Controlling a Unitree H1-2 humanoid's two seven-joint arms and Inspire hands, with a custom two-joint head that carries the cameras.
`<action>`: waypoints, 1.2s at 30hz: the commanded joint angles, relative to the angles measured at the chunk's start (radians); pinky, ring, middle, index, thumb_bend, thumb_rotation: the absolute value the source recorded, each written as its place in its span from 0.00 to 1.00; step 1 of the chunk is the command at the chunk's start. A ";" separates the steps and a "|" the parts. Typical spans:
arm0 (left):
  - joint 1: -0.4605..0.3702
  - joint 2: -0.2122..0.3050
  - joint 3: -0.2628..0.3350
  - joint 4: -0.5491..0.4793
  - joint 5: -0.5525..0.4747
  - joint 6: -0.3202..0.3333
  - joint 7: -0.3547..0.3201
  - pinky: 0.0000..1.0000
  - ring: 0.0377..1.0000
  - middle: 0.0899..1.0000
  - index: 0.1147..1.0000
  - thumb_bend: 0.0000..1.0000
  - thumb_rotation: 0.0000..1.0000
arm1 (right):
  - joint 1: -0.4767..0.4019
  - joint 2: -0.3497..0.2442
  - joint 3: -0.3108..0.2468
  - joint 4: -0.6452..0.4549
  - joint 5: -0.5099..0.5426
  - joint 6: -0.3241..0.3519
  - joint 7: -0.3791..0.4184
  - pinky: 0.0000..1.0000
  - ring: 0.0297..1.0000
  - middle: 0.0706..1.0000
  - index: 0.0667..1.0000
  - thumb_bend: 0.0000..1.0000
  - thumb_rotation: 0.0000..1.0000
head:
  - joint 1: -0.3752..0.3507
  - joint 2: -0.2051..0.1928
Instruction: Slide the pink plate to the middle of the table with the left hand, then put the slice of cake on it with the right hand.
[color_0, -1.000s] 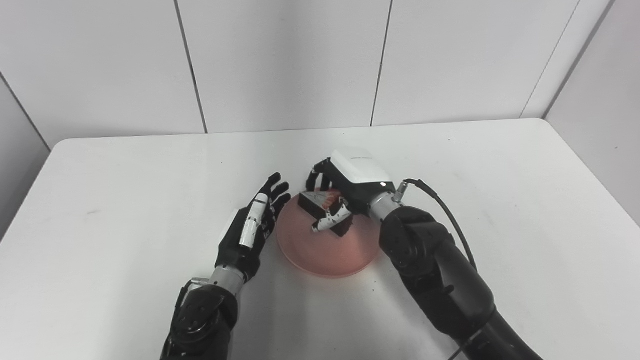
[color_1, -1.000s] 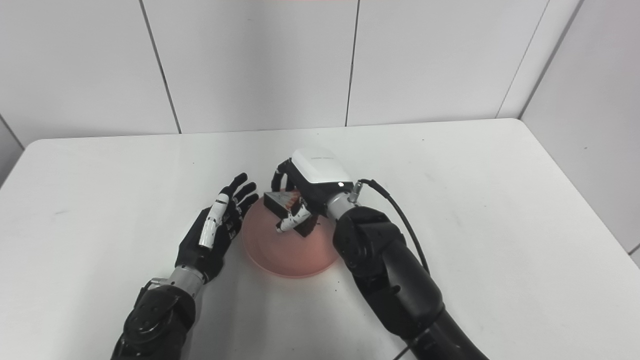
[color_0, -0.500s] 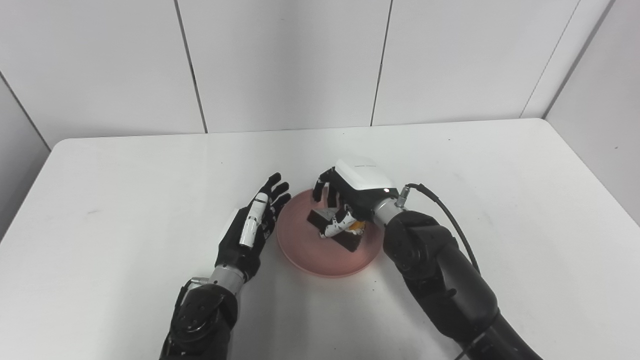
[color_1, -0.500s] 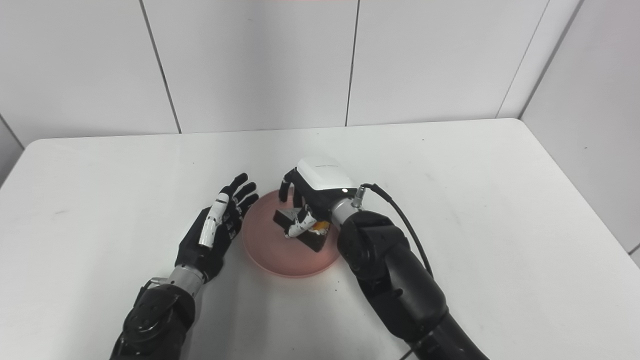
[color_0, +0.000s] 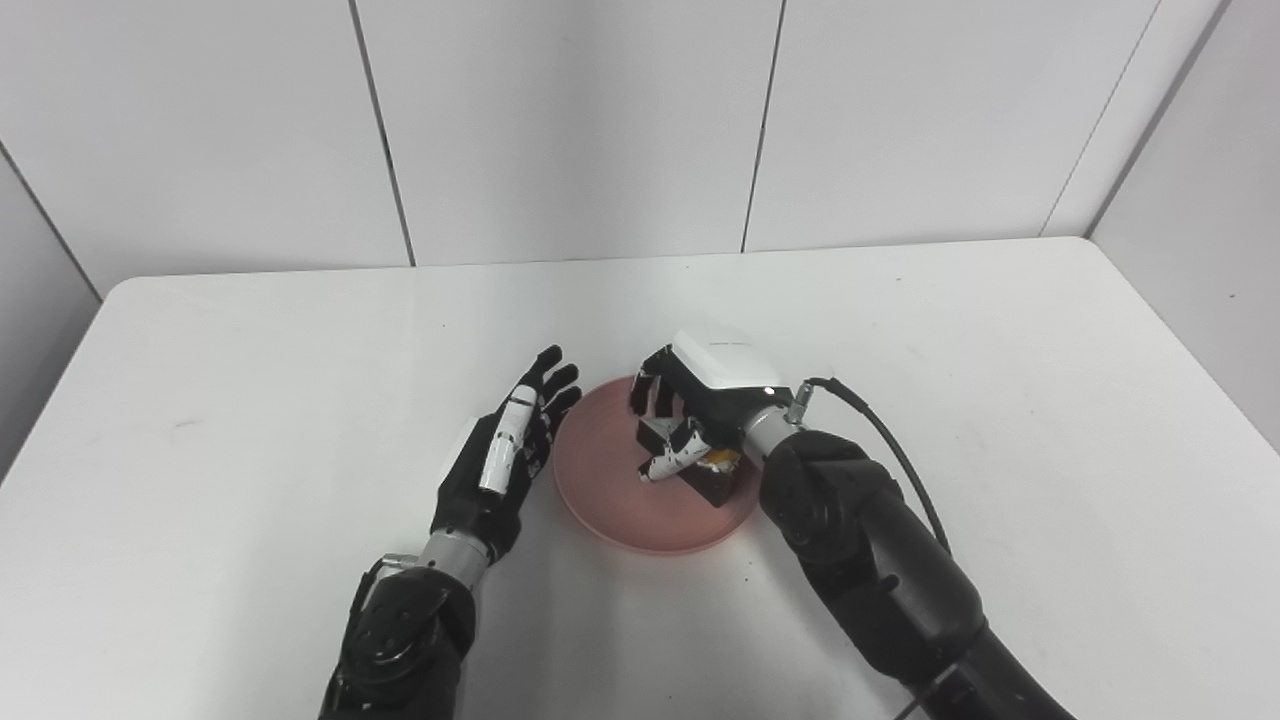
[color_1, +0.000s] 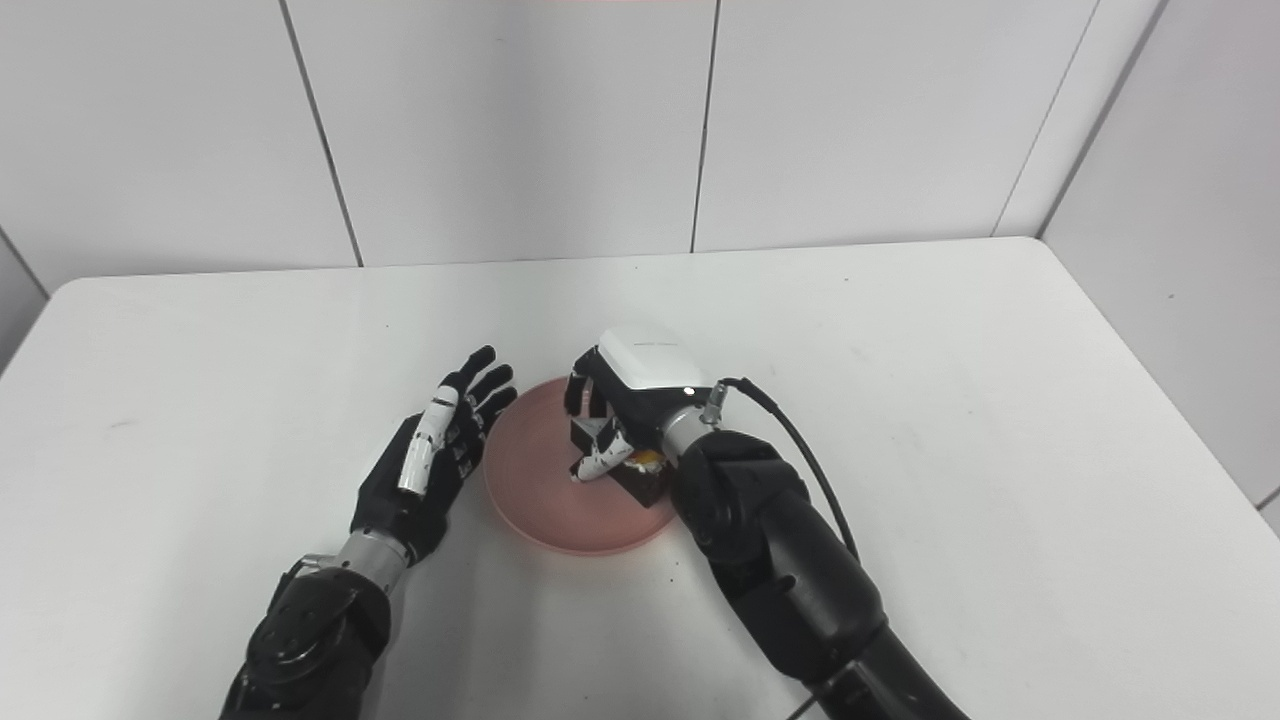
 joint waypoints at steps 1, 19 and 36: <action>0.008 -0.006 -0.010 0.022 0.010 0.040 -0.001 0.96 0.93 0.94 0.92 0.35 1.00 | -0.004 0.000 0.009 -0.011 0.008 -0.021 -0.002 0.19 0.25 0.43 0.45 0.53 0.00 | 0.001 0.000; 0.009 -0.022 0.005 0.022 -0.006 0.041 0.002 0.97 0.94 0.94 0.91 0.34 1.00 | -0.030 -0.036 0.022 -0.225 -0.095 -0.017 0.080 0.51 0.57 0.70 0.80 0.90 0.89 | 0.001 -0.003; 0.015 -0.013 0.007 0.009 0.000 0.049 -0.005 0.97 0.94 0.94 0.91 0.34 1.00 | -0.023 -0.009 -0.144 -0.401 -0.004 -0.019 0.128 0.54 0.77 0.90 0.97 0.89 1.00 | -0.007 -0.007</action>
